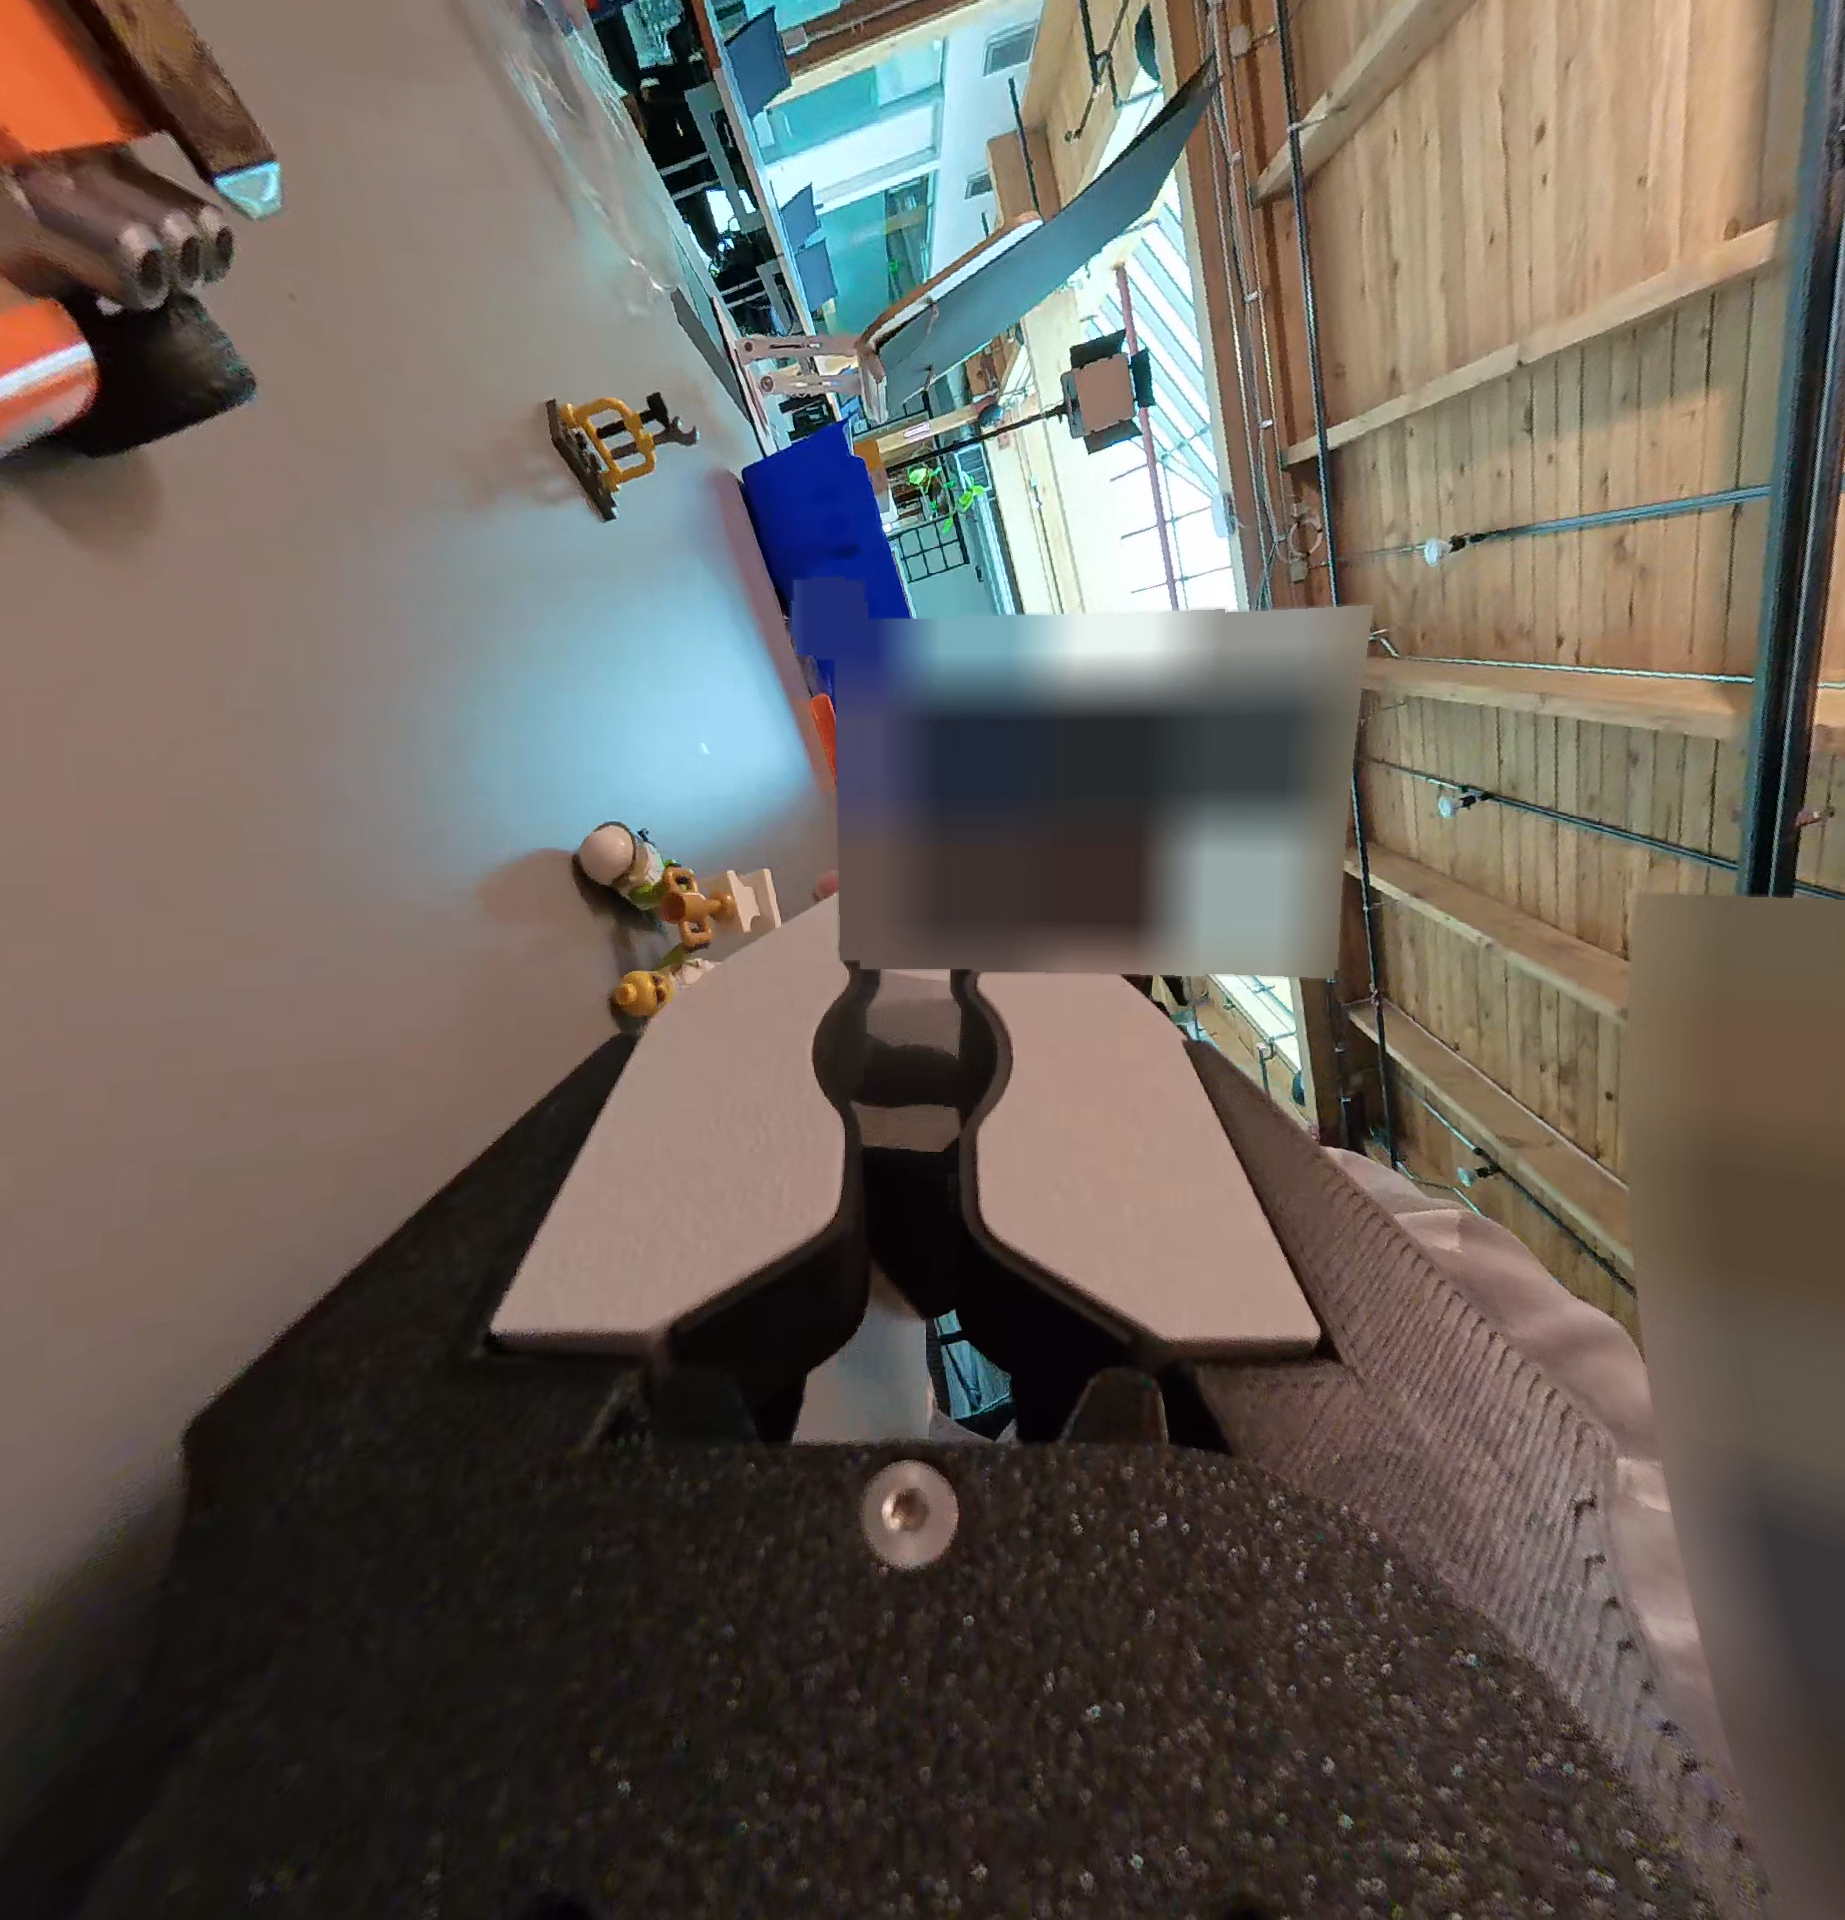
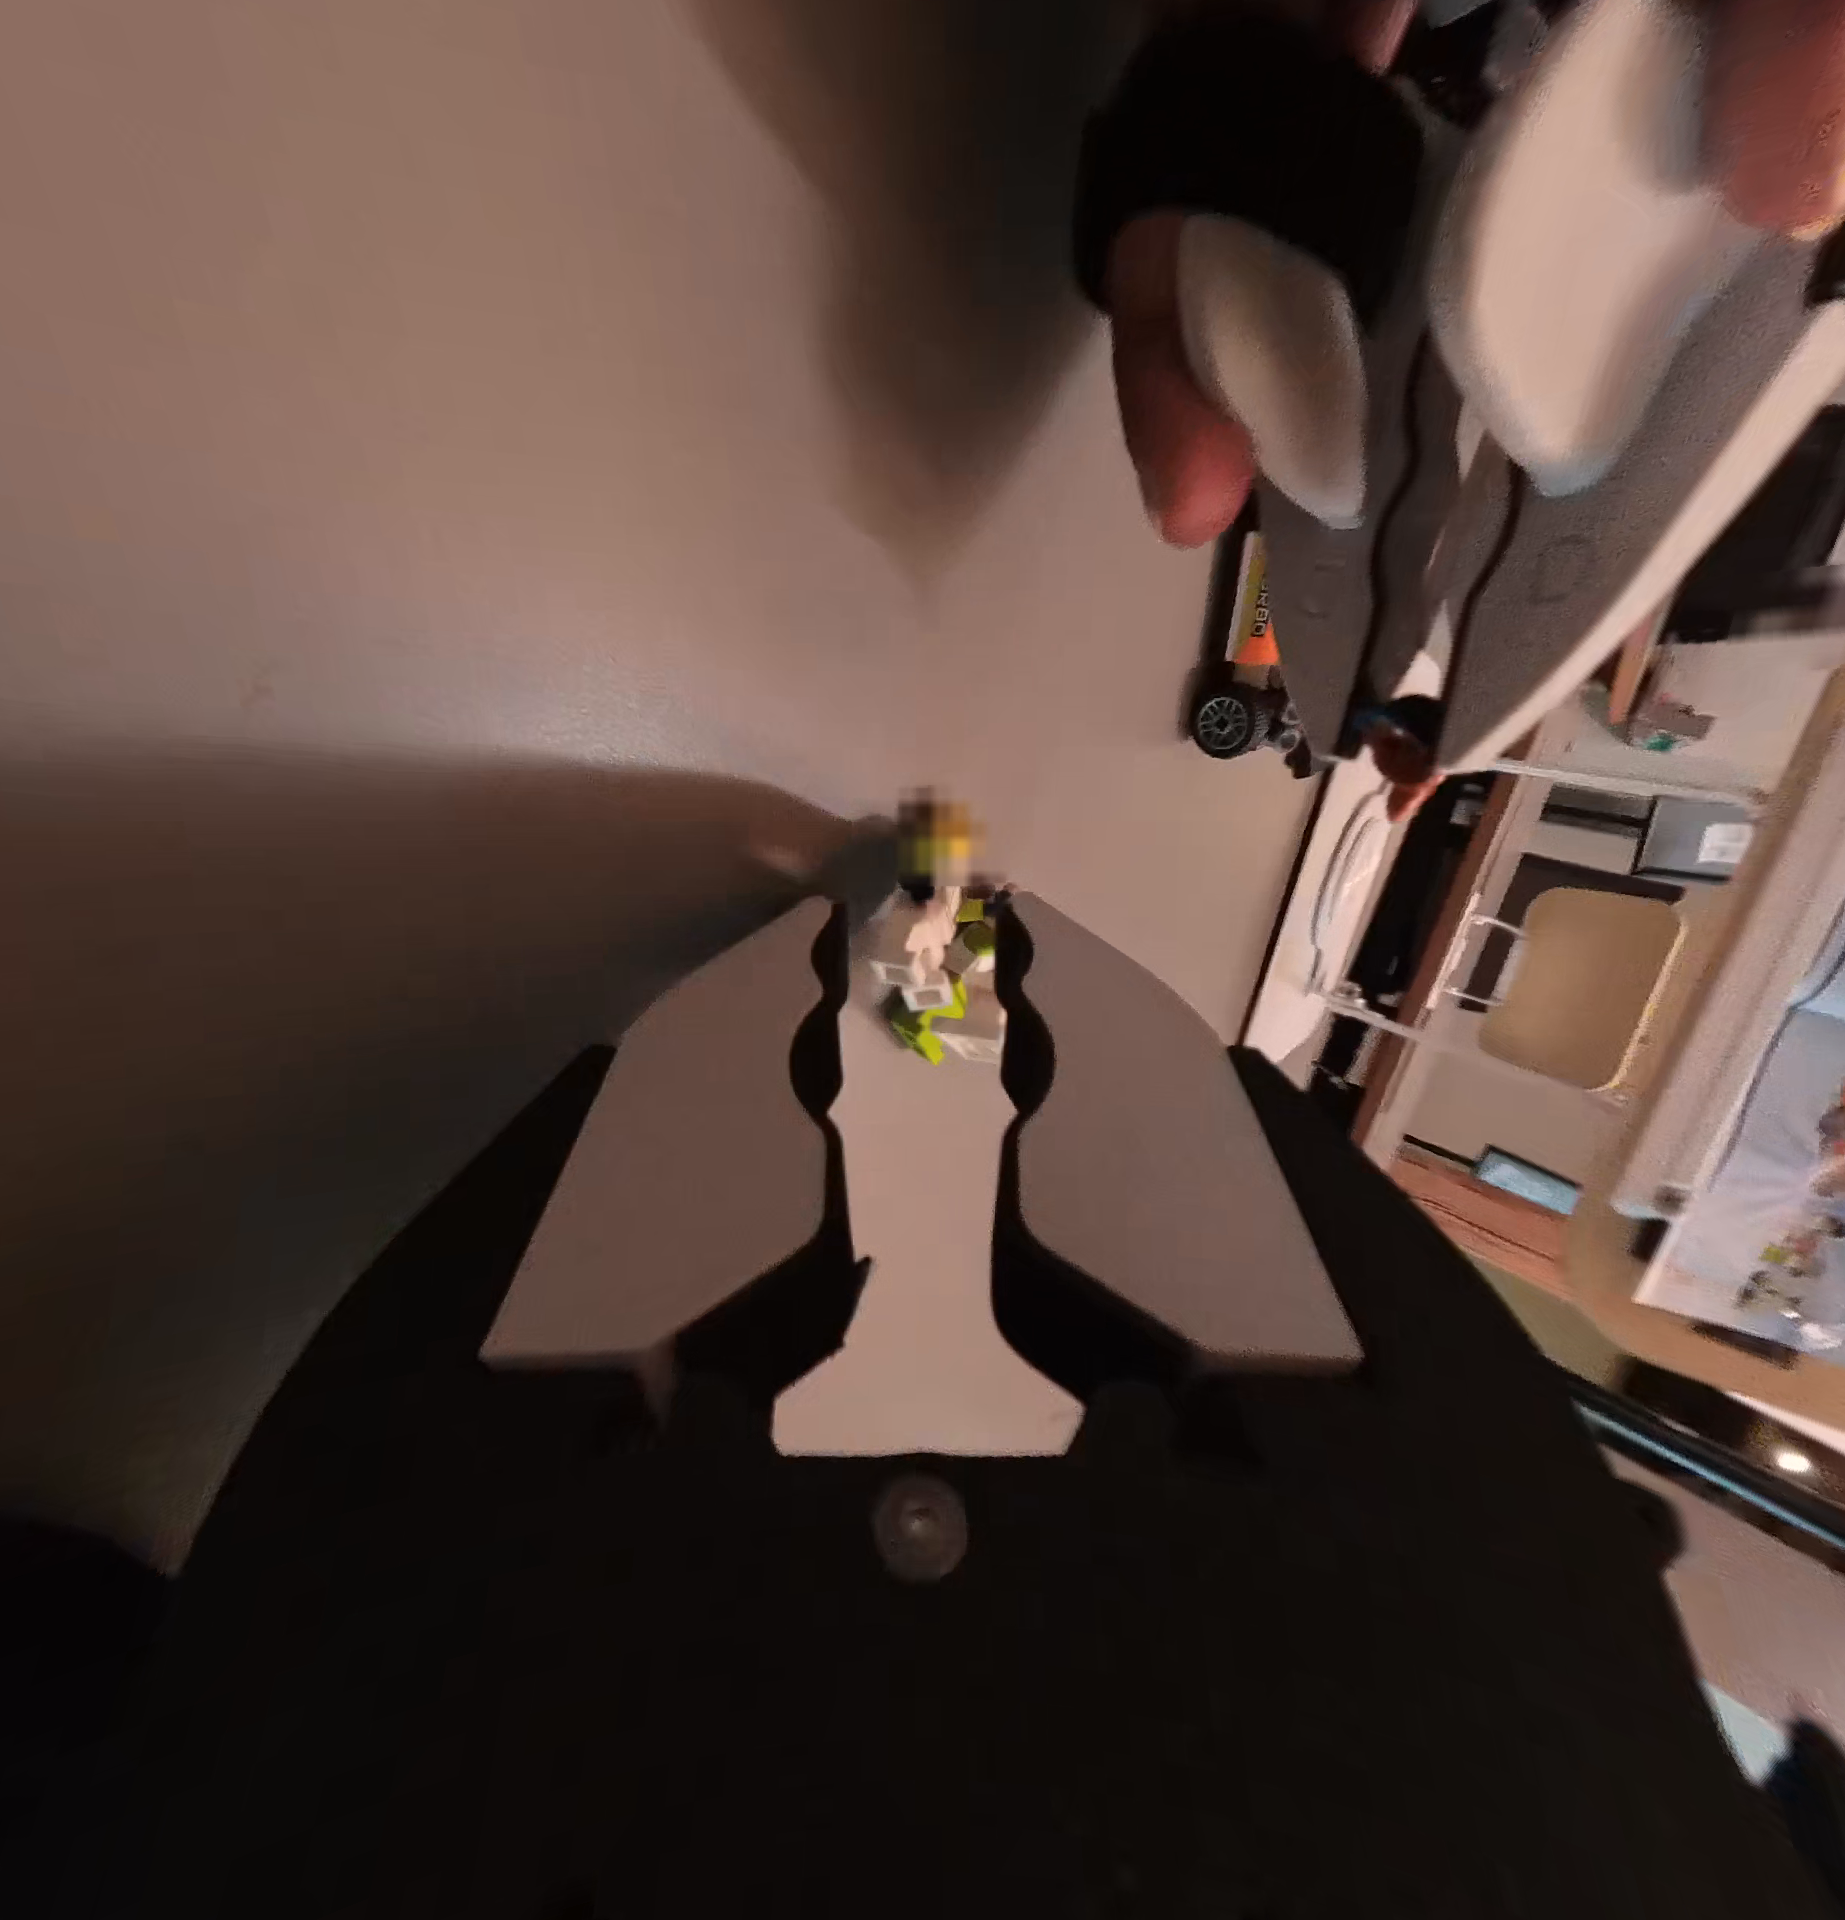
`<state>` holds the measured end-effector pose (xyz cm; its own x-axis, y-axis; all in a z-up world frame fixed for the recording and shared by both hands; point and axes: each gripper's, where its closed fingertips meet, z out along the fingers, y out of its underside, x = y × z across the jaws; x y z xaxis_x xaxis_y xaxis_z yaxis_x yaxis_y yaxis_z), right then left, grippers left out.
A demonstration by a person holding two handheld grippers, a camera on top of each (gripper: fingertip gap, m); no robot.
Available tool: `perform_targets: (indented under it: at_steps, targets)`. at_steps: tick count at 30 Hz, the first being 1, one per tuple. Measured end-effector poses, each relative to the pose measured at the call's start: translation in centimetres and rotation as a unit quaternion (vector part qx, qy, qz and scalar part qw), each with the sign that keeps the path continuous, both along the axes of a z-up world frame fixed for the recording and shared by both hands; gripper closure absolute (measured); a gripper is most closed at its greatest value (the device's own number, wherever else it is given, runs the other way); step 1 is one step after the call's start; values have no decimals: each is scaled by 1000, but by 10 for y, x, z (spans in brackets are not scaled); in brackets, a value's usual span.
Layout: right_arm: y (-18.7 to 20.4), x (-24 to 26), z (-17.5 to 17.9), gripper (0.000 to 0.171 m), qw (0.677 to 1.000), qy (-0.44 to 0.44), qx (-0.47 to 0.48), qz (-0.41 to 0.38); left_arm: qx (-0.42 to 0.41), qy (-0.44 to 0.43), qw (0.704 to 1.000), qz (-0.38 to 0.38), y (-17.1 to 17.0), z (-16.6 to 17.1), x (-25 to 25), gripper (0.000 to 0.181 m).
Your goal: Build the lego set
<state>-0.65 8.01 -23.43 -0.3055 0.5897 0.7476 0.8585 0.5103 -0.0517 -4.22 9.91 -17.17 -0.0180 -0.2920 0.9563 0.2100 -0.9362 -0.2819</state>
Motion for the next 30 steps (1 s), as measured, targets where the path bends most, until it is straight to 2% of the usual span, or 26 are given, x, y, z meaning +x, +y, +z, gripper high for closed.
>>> perform_targets:
  at_steps: [8, 13, 16, 21, 24, 30]
  targets:
    - [17, 2, -4, 158, 992, -80, 100, 20, -17, -22, 1000, -7, -3, 5, 0, 169]
    - [21, 6, 14, 163, 991, 41, 124, 2, -23, -31, 999, -4, -1, 8, -2, 169]
    - [19, 15, 31, 163, 984, 149, 89, -44, -29, -34, 999, -9, -2, 7, 0, 169]
    - [4, 18, 56, 163, 956, 285, 33, -61, -47, -54, 997, -32, -11, 8, 11, 167]
    - [-4, 16, 69, 163, 950, 306, 55, -38, -61, -92, 992, -61, -22, 16, 19, 169]
    - [-13, 11, 82, 163, 950, 290, 113, 11, -82, -146, 983, -80, -31, 28, 26, 169]
